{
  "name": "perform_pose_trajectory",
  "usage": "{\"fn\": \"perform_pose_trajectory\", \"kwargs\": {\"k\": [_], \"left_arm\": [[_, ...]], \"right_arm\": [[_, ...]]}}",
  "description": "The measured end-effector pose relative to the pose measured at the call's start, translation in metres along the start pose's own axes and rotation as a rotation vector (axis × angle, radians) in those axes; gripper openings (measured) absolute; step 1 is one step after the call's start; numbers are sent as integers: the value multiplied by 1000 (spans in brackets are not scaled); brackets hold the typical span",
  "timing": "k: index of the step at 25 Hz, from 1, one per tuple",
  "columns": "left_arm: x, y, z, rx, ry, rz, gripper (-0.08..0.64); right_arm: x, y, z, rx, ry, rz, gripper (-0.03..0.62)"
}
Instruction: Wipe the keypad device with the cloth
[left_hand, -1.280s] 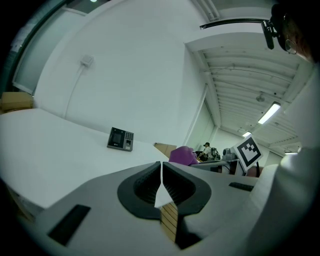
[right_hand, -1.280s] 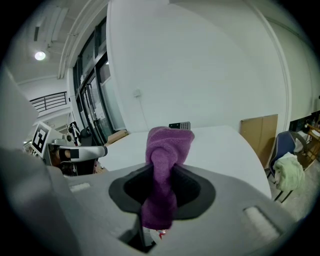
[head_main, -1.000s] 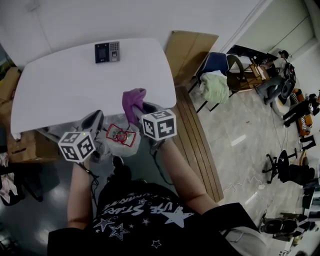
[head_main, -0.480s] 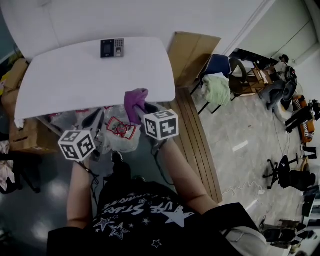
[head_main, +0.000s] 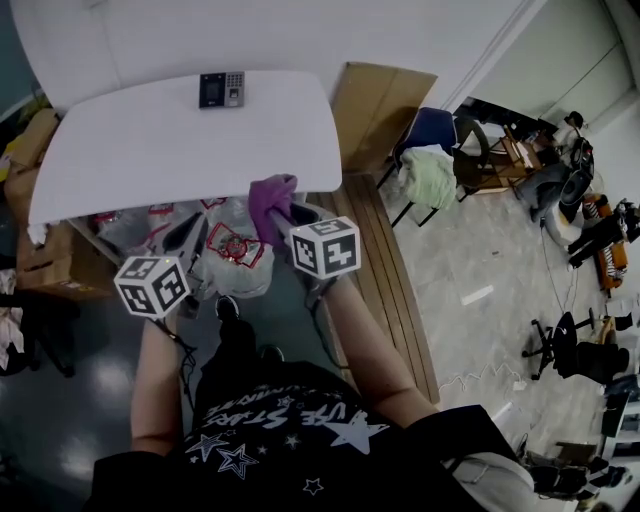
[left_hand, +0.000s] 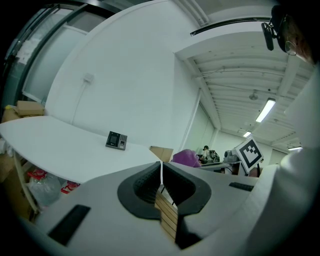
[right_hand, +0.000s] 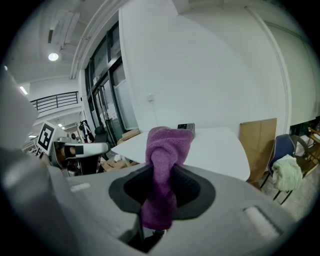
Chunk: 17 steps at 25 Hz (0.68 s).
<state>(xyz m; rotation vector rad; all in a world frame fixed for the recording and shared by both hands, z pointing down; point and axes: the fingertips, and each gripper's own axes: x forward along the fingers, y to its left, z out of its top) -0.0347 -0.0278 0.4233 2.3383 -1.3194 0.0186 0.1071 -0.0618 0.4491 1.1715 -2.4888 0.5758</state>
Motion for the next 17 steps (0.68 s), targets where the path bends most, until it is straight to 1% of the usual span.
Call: {"fn": "perform_pose_trajectory", "kwargs": {"k": [4, 9, 17], "left_arm": [[-6, -16, -4, 19, 2, 0, 18], [-15, -26, -7, 38, 1, 10, 18], [-22, -34, -16, 32, 13, 37, 18]], "right_arm": [[-14, 4, -9, -3, 5, 14, 98], [-22, 12, -19, -5, 12, 32, 98], [-33, 9, -14, -12, -5, 37, 98]]}}
